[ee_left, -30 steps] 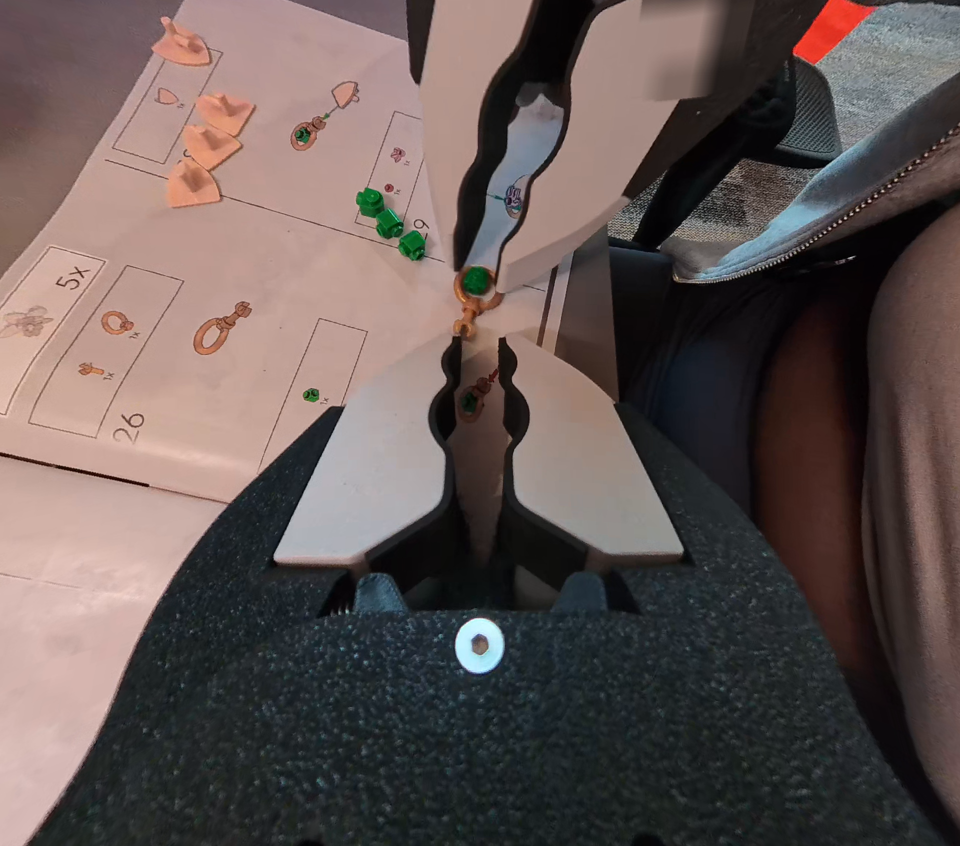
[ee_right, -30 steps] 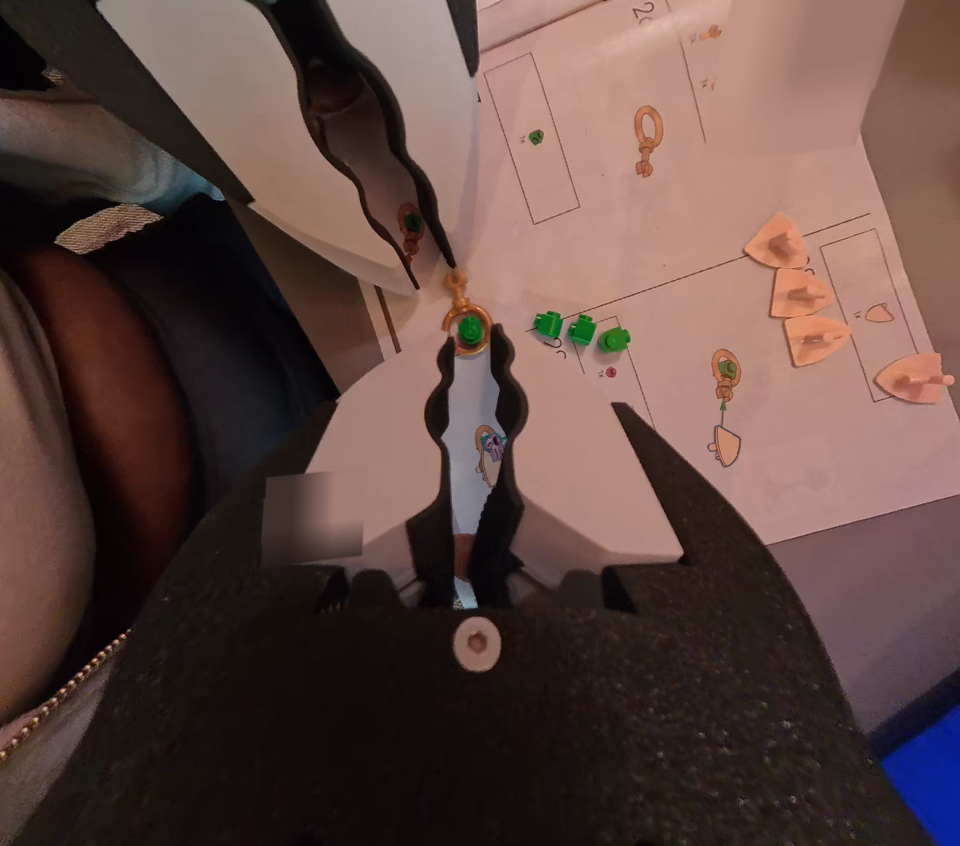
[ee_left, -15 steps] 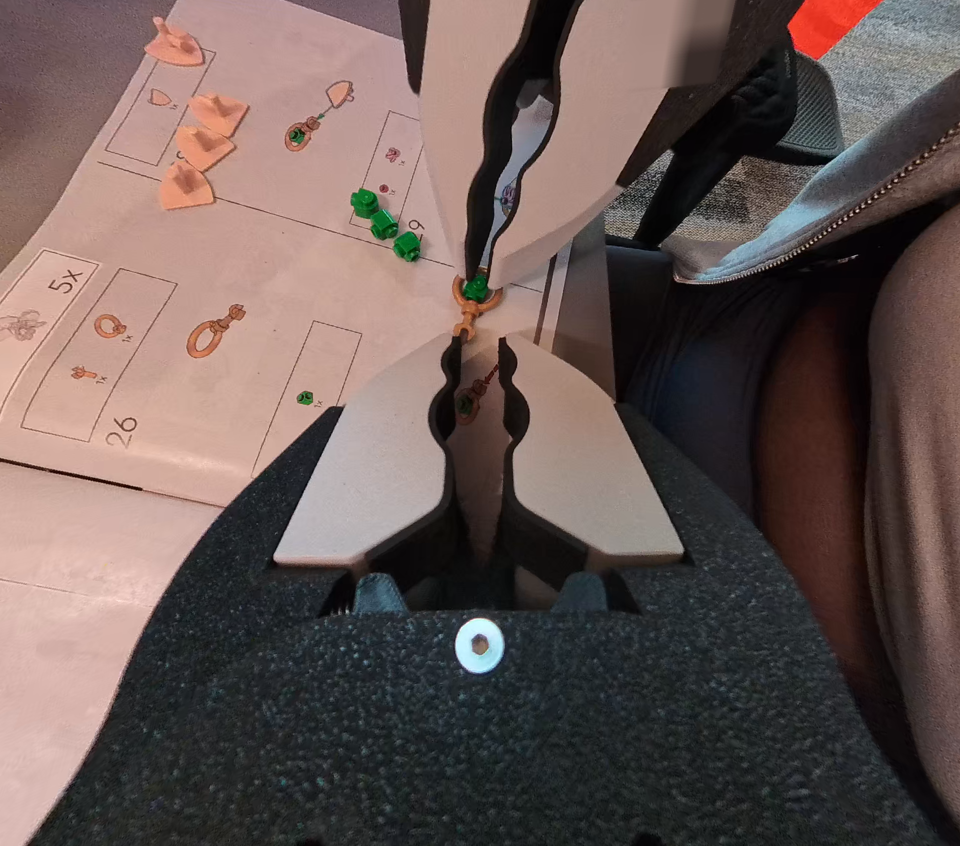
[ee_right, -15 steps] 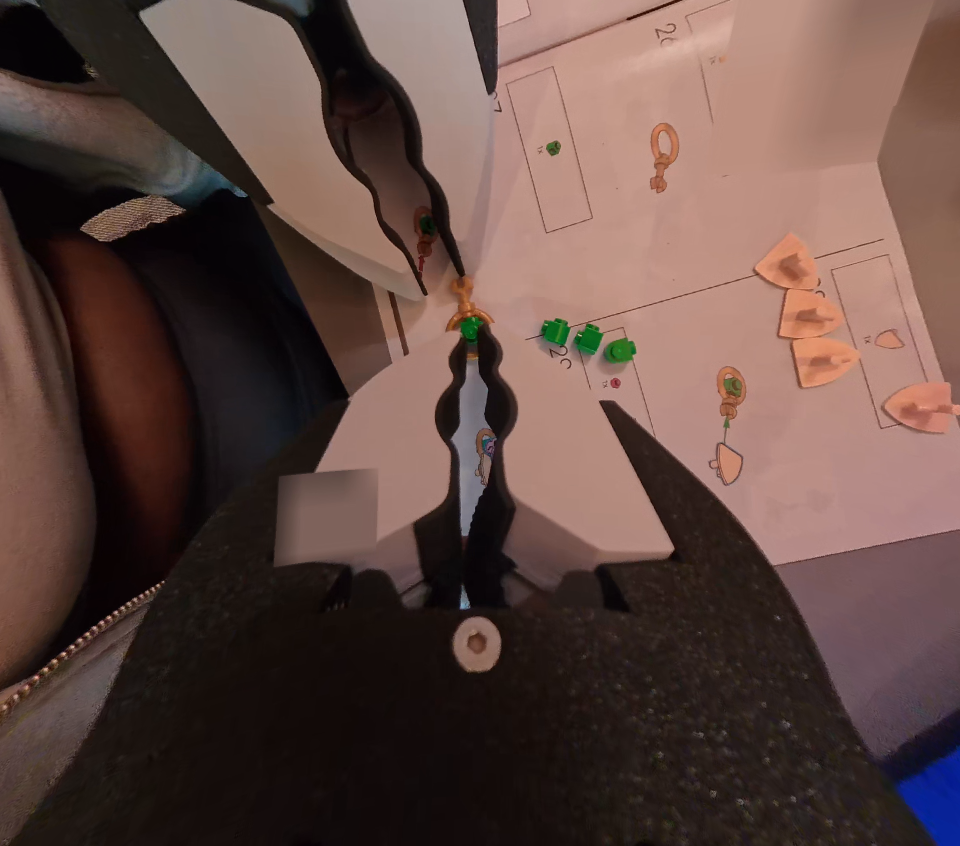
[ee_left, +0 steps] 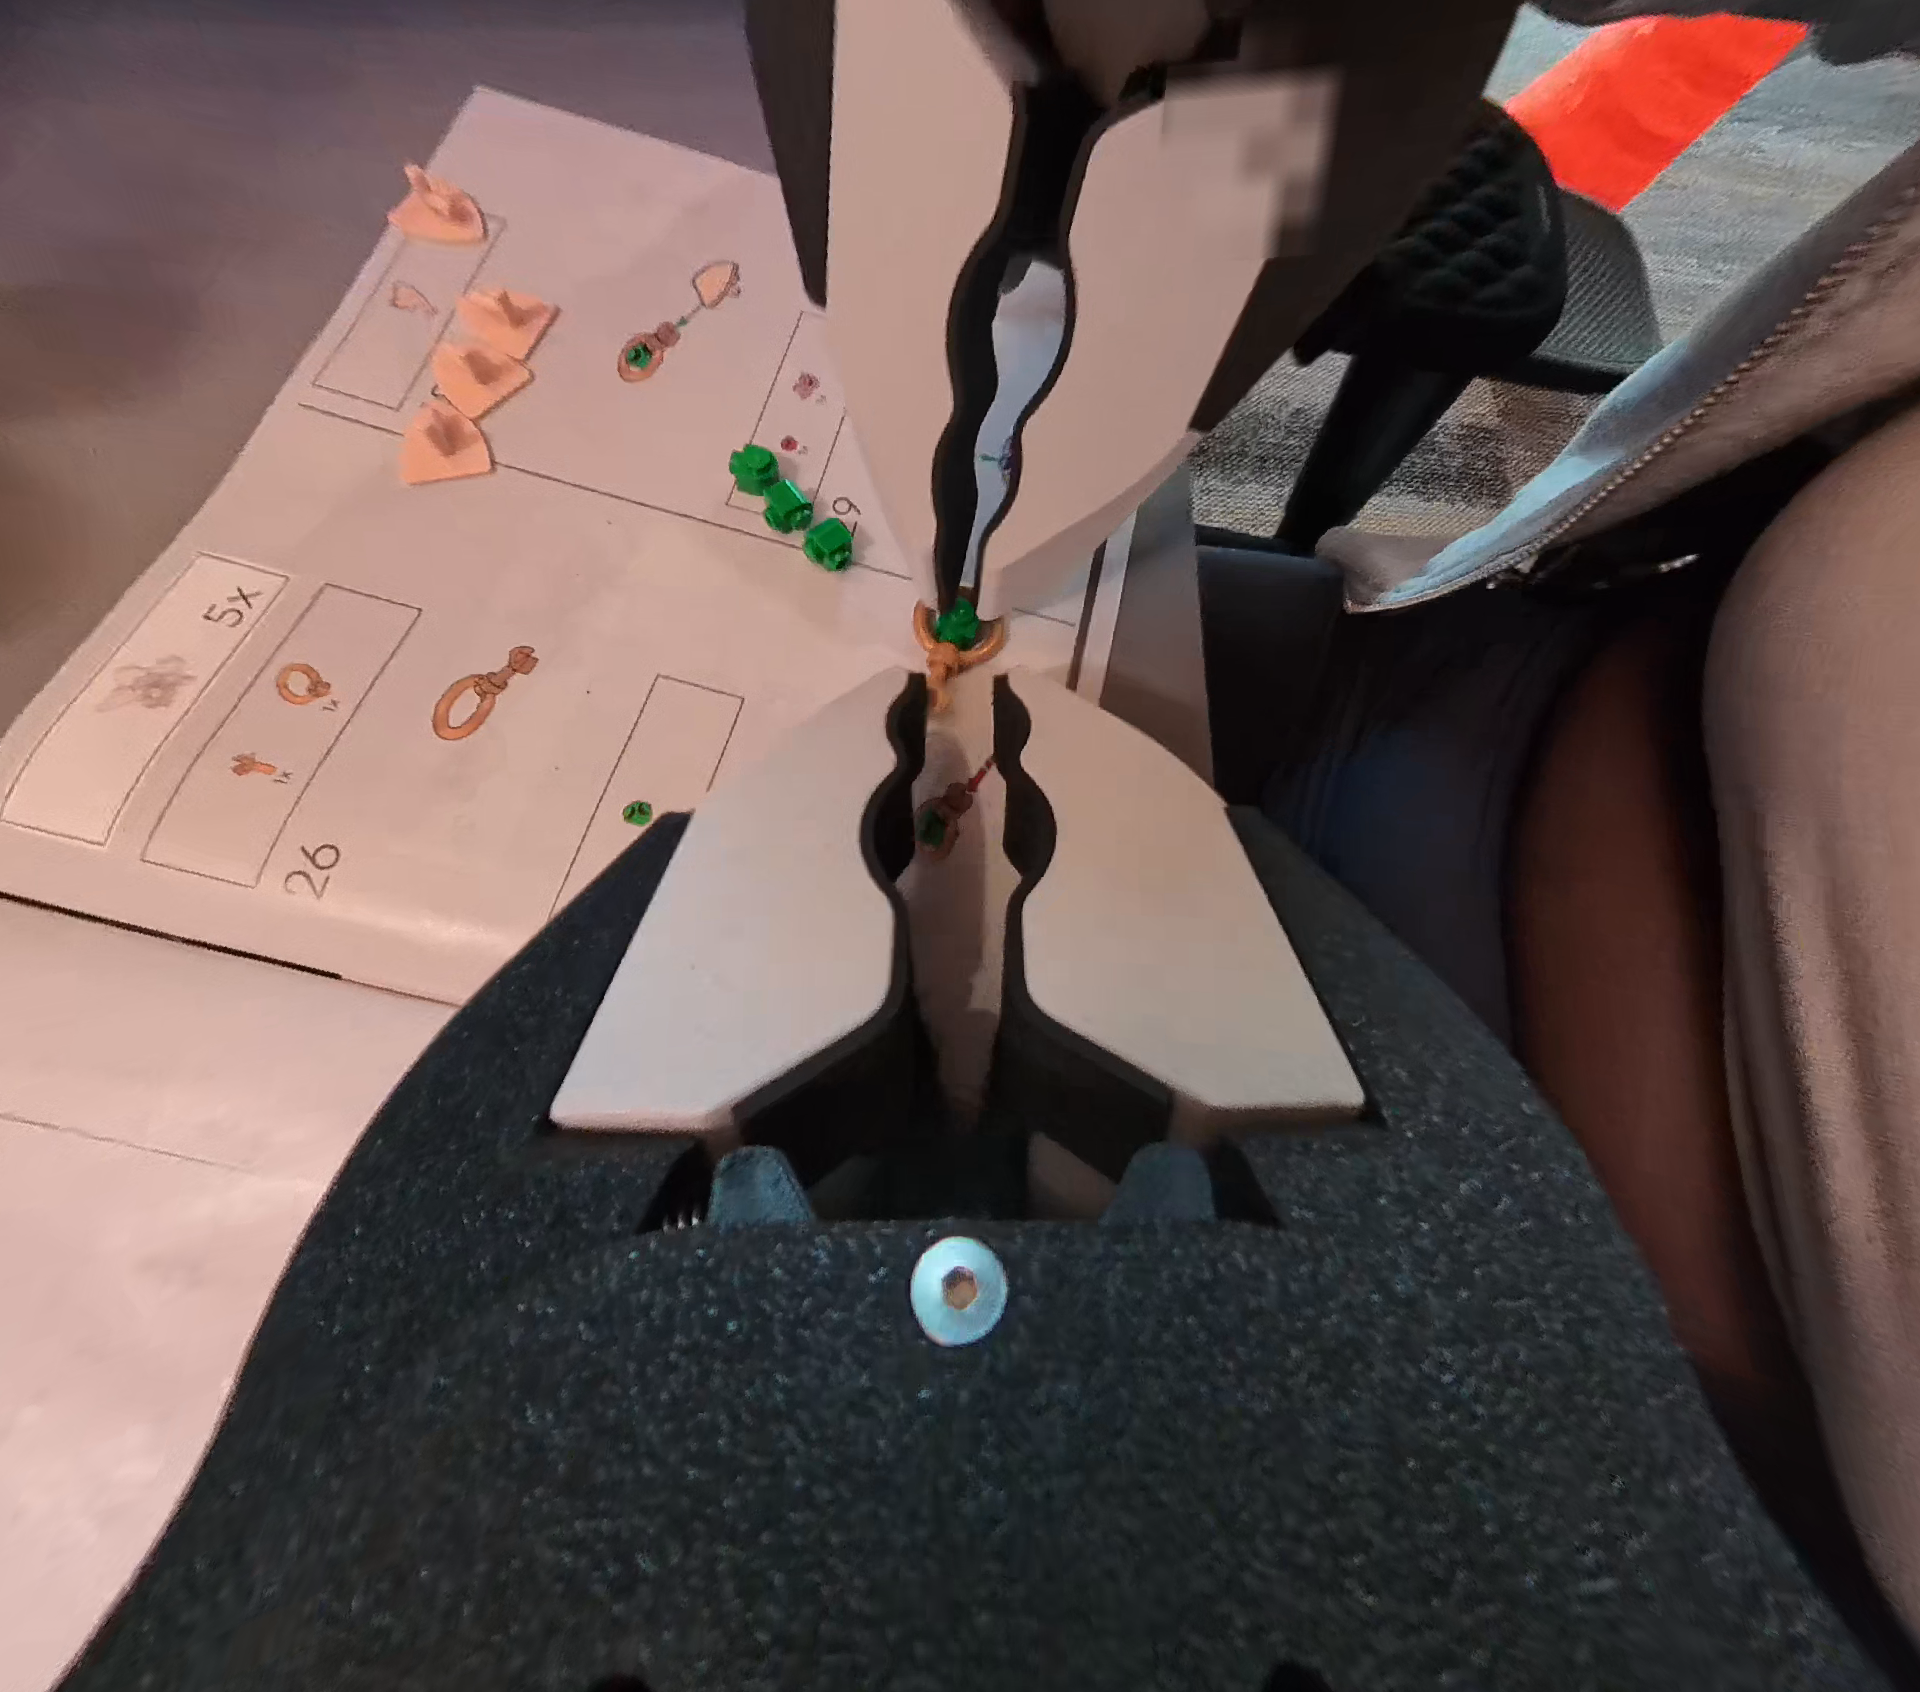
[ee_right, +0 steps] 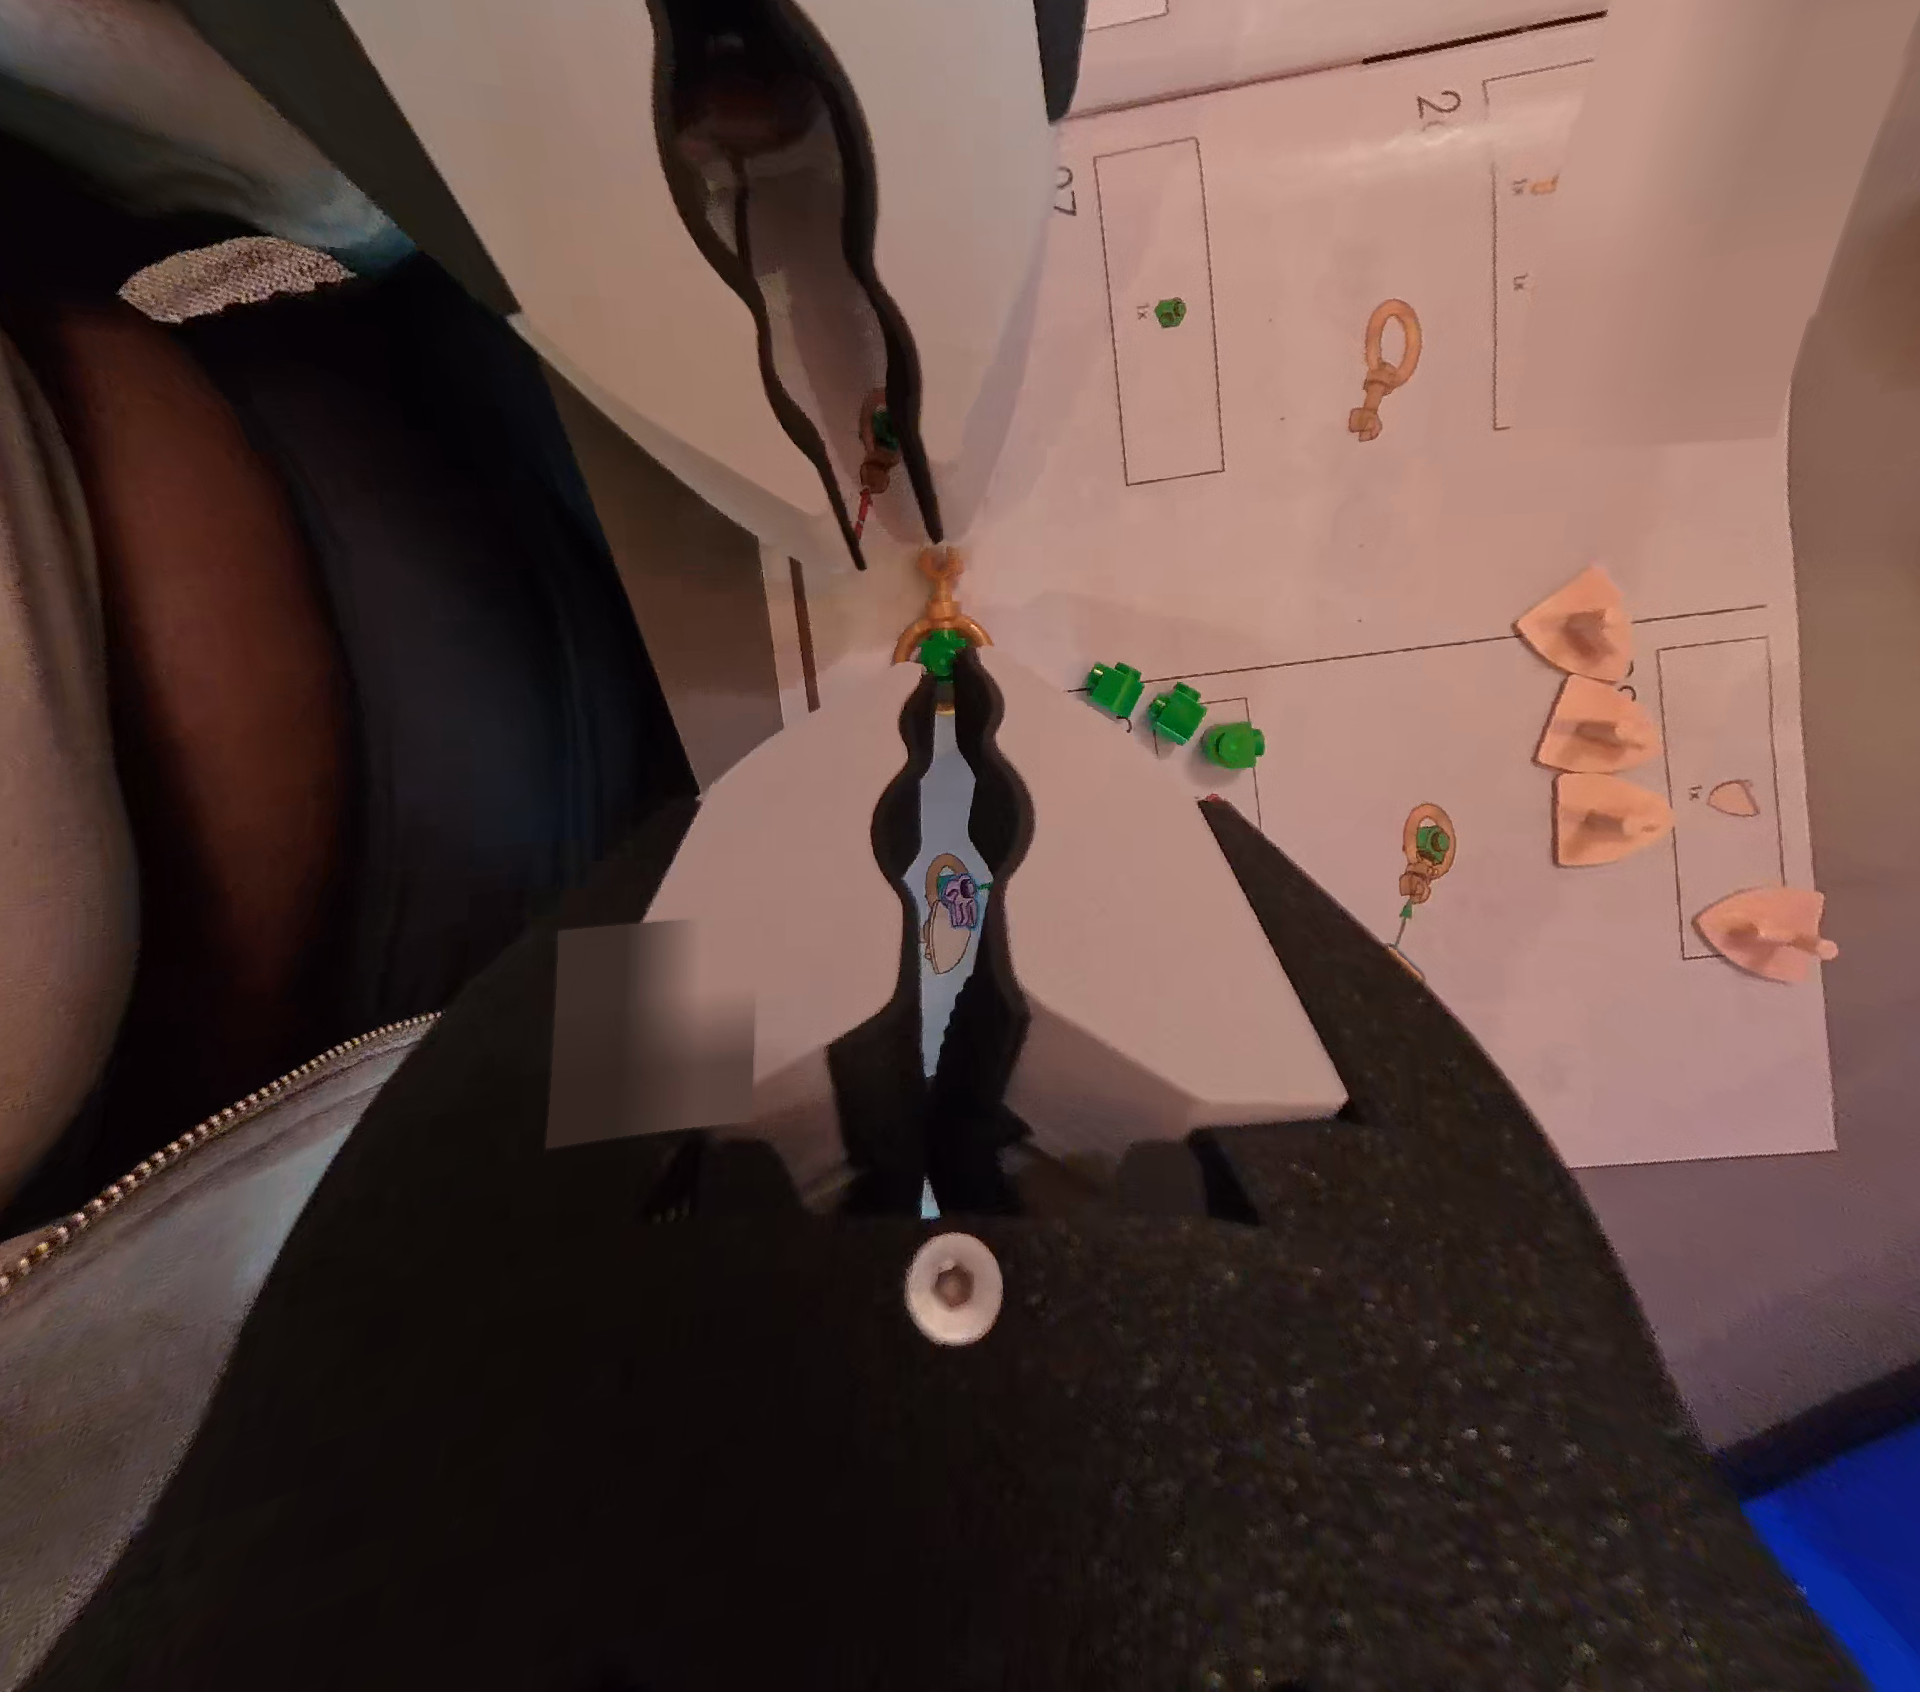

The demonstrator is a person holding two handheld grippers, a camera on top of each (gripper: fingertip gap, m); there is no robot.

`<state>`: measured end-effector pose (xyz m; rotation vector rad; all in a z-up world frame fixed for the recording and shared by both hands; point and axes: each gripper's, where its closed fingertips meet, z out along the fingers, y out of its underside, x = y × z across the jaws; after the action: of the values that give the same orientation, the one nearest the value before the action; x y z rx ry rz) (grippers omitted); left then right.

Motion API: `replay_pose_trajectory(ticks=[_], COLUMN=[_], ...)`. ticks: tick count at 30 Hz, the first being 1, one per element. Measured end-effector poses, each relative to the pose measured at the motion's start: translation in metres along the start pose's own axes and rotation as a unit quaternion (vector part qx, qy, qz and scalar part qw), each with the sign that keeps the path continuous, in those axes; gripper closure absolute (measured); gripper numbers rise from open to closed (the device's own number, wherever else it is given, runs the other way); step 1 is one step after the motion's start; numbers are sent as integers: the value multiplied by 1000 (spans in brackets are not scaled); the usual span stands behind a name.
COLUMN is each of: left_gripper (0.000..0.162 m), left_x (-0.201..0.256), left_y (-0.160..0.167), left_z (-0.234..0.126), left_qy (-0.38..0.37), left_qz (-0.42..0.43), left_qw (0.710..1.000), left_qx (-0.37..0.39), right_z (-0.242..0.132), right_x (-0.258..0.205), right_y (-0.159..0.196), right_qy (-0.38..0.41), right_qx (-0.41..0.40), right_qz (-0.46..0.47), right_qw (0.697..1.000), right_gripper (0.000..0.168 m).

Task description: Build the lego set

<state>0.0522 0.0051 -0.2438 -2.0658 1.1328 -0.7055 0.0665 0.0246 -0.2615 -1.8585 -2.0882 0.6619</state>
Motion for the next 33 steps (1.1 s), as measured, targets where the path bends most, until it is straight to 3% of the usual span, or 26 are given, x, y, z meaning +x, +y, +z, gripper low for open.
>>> replay_pose_trajectory(ticks=[33], left_gripper=[151], left_x=[-3], left_y=[11], left_z=[7], left_qy=[-12], left_qz=[-45], left_qw=[998], left_qx=[-39], right_z=[0], right_x=[-1], right_y=[0], right_qy=[39], right_qx=[11], right_qz=[45], right_qw=[998], right_gripper=[163])
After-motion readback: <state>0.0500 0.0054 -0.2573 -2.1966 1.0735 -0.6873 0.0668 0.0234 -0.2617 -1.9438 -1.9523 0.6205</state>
